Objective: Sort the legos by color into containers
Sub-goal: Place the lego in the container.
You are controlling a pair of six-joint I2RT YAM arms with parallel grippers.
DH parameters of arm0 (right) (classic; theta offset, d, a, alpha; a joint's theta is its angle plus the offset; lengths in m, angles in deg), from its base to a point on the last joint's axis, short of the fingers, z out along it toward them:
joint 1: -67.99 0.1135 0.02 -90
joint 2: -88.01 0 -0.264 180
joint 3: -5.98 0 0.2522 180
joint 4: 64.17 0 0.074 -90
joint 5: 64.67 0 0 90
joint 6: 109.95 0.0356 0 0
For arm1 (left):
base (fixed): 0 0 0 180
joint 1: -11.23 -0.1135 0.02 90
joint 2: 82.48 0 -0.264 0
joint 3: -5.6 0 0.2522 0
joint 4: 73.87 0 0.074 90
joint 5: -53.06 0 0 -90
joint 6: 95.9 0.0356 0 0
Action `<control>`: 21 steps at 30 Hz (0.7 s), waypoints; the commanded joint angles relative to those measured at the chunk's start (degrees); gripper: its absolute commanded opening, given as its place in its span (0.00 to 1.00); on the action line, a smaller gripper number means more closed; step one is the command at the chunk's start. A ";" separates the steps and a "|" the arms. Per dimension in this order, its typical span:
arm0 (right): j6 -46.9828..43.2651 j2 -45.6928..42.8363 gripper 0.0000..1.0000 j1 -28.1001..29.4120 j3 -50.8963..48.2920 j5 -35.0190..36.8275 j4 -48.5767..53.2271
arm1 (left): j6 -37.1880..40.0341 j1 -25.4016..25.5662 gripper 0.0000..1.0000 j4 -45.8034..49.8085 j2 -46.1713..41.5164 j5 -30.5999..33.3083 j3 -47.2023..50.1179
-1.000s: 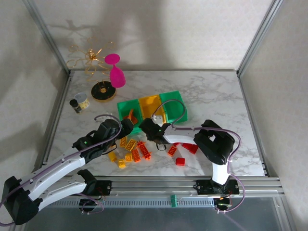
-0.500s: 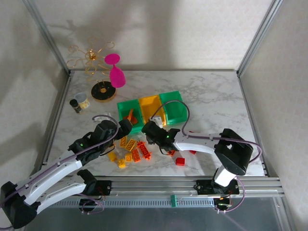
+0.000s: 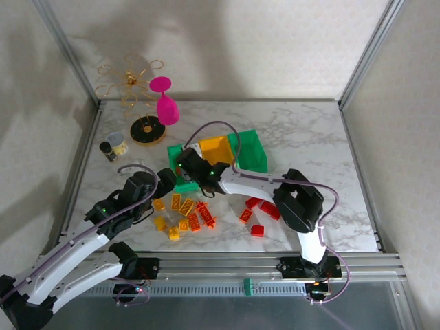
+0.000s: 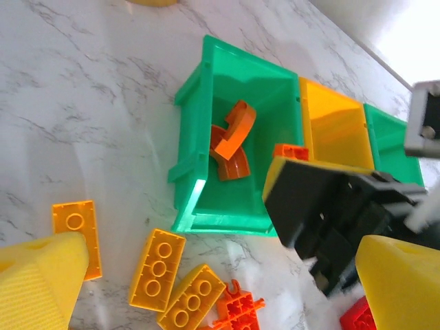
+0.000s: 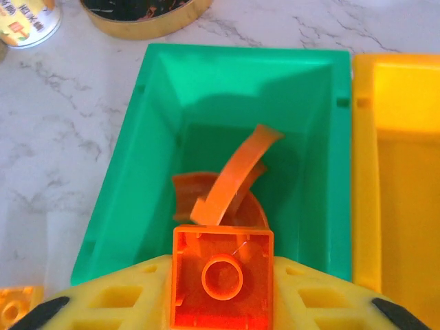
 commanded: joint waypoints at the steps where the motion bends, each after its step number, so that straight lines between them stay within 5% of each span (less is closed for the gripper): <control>1: -3.34 3.98 0.40 -2.14 5.40 0.32 2.02 | 0.22 -0.87 1.00 2.62 -1.30 2.12 -1.58; 10: -6.24 1.08 0.55 -2.42 6.87 0.05 0.74 | -0.33 -1.07 1.00 1.48 -1.76 0.44 -1.57; 21: -2.83 -15.50 0.62 0.44 -12.57 -3.56 1.27 | -0.62 -0.96 1.00 -1.77 -3.39 -6.93 2.04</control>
